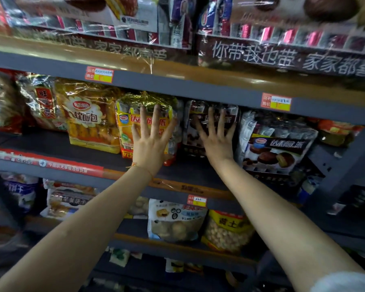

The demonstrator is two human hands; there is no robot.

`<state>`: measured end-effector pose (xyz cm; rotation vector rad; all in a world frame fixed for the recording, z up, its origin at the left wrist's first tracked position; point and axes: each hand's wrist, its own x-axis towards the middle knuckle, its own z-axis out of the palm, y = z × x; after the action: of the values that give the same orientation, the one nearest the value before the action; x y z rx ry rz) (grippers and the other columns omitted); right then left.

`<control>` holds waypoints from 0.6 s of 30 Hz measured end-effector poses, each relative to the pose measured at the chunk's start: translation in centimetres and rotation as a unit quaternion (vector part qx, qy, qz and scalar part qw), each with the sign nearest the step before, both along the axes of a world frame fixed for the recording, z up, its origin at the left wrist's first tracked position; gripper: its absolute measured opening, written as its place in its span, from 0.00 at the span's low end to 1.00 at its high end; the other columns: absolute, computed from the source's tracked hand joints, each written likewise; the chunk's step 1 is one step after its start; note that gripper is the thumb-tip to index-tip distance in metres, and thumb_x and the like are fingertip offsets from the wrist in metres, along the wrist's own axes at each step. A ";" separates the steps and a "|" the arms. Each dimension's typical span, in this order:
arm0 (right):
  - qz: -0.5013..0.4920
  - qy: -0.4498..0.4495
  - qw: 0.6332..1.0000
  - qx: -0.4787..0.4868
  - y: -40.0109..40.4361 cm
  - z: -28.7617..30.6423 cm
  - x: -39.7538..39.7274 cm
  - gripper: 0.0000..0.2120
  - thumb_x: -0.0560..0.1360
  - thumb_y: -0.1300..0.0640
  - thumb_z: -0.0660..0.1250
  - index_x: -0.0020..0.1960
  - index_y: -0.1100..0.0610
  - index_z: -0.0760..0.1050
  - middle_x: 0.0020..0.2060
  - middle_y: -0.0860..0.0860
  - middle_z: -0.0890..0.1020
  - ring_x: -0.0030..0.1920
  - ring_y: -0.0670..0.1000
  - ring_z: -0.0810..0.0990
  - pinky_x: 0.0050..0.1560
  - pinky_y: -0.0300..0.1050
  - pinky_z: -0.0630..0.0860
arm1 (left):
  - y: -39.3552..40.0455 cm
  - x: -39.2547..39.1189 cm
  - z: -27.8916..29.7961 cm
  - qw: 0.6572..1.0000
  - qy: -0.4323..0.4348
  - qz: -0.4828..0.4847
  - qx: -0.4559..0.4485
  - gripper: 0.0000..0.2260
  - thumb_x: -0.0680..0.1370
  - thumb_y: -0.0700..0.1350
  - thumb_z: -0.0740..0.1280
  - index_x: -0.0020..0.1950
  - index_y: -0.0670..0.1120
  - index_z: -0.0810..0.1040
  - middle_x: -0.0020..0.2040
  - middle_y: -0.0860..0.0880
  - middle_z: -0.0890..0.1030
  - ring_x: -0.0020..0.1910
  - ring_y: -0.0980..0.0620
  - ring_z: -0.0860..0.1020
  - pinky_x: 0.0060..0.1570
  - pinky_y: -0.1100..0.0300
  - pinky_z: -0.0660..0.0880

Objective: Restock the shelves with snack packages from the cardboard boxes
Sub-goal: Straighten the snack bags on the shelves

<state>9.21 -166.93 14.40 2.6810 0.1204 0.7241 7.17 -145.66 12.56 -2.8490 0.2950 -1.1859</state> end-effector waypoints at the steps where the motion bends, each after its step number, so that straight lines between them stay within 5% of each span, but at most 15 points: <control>1: 0.004 0.003 1.000 -0.007 -0.1 0.0 0.2 0.60 0.75 0.59 0.71 0.73 0.50 0.18 0.77 0.63 0.31 0.76 0.73 0.35 0.68 0.80 0.51 | -0.2 0.1 0.0 1.000 -0.002 0.007 0.001 0.57 0.67 0.55 0.81 0.83 0.56 0.44 0.81 0.38 0.42 0.78 0.27 0.46 0.67 0.26 0.65; 5: 0.035 0.013 0.999 0.002 -0.2 0.2 0.2 0.53 0.75 0.68 0.66 0.78 0.46 0.28 0.77 0.61 0.31 0.75 0.72 0.32 0.69 0.79 0.46 | -0.8 -0.1 0.2 1.000 0.019 0.018 0.003 0.59 0.66 0.58 0.81 0.83 0.55 0.41 0.82 0.38 0.43 0.78 0.26 0.47 0.68 0.26 0.64; 8: 0.071 0.002 0.996 0.048 0.2 0.7 -1.2 0.51 0.74 0.64 0.69 0.81 0.46 0.37 0.78 0.59 0.33 0.76 0.71 0.34 0.70 0.77 0.50 | -0.8 -0.8 0.5 1.000 0.014 0.019 -0.004 0.52 0.68 0.62 0.78 0.83 0.54 0.50 0.82 0.36 0.48 0.78 0.26 0.47 0.69 0.24 0.55; 11: 0.157 -0.099 0.971 0.153 0.0 0.2 -4.7 0.42 0.72 0.60 0.74 0.80 0.50 0.58 0.80 0.60 0.49 0.77 0.70 0.52 0.70 0.71 0.62 | -2.7 -2.1 1.3 0.997 -0.063 -0.021 -0.030 0.34 0.75 0.58 0.69 0.78 0.46 0.67 0.79 0.34 0.58 0.78 0.28 0.56 0.72 0.28 0.48; 13: 0.183 -0.161 0.943 0.226 -1.5 -0.2 -7.6 0.31 0.73 0.59 0.72 0.74 0.56 0.68 0.76 0.62 0.62 0.73 0.67 0.64 0.69 0.64 0.69 | -4.9 -2.7 1.9 0.990 -0.088 -0.089 -0.066 0.23 0.77 0.53 0.63 0.67 0.41 0.76 0.71 0.32 0.71 0.71 0.30 0.69 0.70 0.33 0.63; 15: 0.157 -0.215 0.920 0.286 -3.8 -0.2 -10.0 0.25 0.74 0.59 0.71 0.70 0.59 0.71 0.69 0.63 0.69 0.69 0.65 0.70 0.65 0.60 0.73 | -7.6 -3.5 3.3 0.965 0.014 -0.188 -0.185 0.19 0.77 0.51 0.62 0.59 0.40 0.81 0.60 0.35 0.79 0.61 0.34 0.77 0.59 0.43 0.74; 18: 0.072 -0.271 0.882 0.378 -7.4 -0.2 -11.8 0.28 0.73 0.60 0.72 0.70 0.60 0.67 0.65 0.63 0.70 0.64 0.63 0.72 0.60 0.56 0.76 | -11.6 -3.1 5.1 0.852 0.240 -0.268 -0.380 0.12 0.79 0.48 0.69 0.58 0.44 0.83 0.55 0.47 0.83 0.57 0.48 0.79 0.52 0.62 0.71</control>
<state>-2.59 -174.34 14.17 3.0274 -0.1464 1.8636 4.07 -157.26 17.68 -3.9420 0.8590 -0.6747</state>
